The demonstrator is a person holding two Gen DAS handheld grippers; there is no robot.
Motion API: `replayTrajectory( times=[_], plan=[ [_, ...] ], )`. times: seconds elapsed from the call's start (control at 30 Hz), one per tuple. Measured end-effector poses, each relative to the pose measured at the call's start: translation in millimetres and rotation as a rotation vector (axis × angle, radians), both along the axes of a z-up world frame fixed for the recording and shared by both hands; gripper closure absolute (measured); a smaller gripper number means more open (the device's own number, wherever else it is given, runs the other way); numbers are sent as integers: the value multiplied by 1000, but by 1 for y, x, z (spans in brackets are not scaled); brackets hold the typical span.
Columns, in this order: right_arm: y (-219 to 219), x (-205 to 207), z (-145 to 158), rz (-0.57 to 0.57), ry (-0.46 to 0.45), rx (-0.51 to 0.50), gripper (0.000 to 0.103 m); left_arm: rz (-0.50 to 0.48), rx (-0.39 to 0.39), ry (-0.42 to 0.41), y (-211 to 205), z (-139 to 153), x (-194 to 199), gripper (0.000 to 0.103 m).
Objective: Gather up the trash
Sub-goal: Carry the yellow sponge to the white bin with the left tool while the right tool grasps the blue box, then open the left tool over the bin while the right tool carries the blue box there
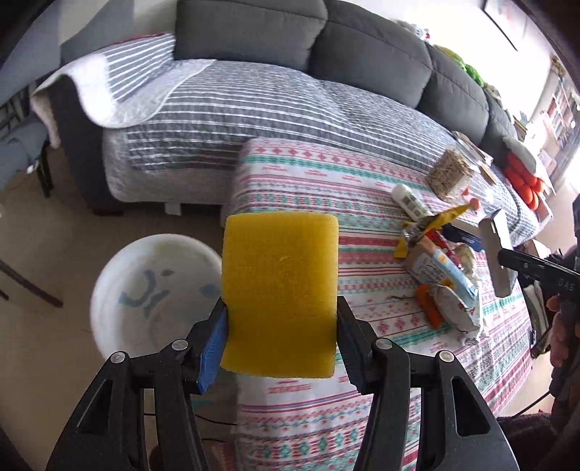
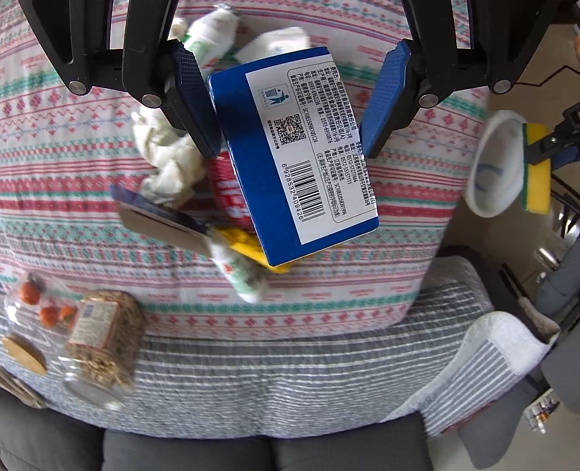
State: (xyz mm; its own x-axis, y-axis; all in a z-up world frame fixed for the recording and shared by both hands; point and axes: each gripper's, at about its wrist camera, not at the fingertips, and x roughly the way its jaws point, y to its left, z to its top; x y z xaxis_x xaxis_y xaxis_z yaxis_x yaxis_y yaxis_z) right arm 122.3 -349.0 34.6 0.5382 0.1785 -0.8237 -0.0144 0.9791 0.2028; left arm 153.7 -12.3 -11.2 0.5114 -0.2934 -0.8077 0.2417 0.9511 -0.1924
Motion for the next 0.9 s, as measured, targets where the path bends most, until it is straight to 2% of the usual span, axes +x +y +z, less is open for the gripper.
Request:
replayTrajectory(
  times=[0.3,0.47,0.57,0.6,0.7,0.9],
  plan=[
    [76,14,-1,125,1,18,35,136,18,56,73,-25,5,45],
    [109,24,-15,171,28,23,35,180,13,80,97,-40,12,45],
    [125,29,-23,194,36,16,35,186,11,61,103,-43,19,43],
    [131,30,-26,200,36,13,35,192,26,60,103,-45,21,39],
    [143,36,-33,210,43,15,35,228,80,72,105,-48,23,20],
    [170,51,-45,219,61,72,35,296,135,79,125,-46,15,12]
  ],
)
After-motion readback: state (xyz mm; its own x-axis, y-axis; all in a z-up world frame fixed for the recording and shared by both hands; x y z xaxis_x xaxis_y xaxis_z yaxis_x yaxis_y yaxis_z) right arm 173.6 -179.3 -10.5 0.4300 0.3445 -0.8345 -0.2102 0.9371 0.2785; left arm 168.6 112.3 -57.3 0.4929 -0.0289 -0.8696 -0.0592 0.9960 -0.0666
